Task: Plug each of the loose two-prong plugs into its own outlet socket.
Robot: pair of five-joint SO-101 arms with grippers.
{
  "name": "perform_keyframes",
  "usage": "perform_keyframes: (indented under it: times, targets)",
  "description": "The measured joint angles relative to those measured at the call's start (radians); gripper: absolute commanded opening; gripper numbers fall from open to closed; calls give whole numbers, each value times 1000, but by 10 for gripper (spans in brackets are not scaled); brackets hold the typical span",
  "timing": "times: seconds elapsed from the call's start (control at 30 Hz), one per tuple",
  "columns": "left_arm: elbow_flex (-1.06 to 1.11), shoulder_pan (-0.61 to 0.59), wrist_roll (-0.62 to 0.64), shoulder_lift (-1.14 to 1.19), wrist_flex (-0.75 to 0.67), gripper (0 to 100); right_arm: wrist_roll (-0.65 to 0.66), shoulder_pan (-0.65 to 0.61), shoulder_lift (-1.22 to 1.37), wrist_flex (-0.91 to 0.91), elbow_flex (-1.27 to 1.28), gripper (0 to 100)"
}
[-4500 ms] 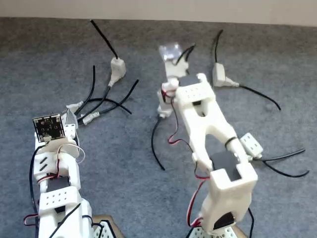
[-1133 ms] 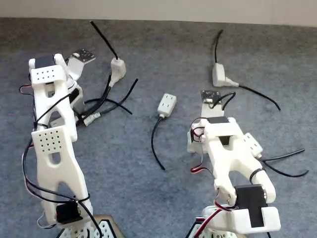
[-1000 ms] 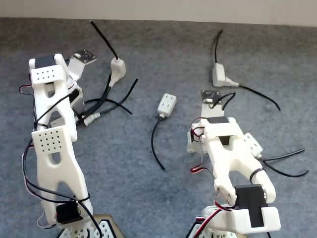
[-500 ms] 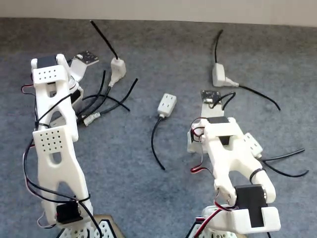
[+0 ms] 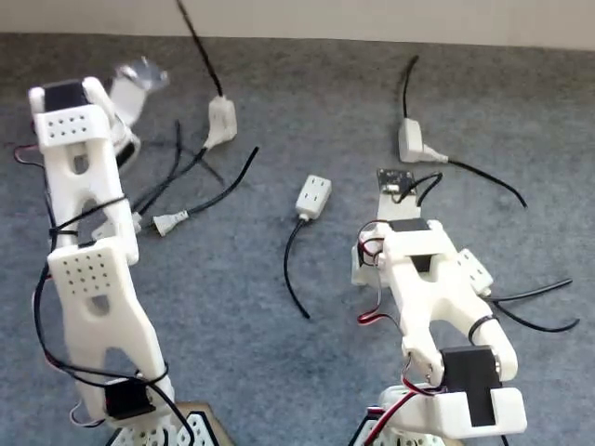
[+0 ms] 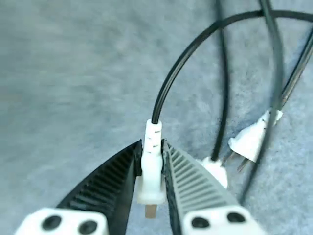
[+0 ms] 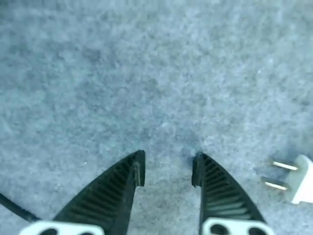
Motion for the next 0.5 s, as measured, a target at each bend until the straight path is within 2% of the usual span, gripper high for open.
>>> perform_keyframes:
  times: [0.3, 0.5]
  targets:
    - [0, 75, 391, -336, 2, 7, -2, 0, 46, -21, 6, 163]
    - [18, 81, 657, -511, 2, 7, -2, 0, 66, -21, 5, 163]
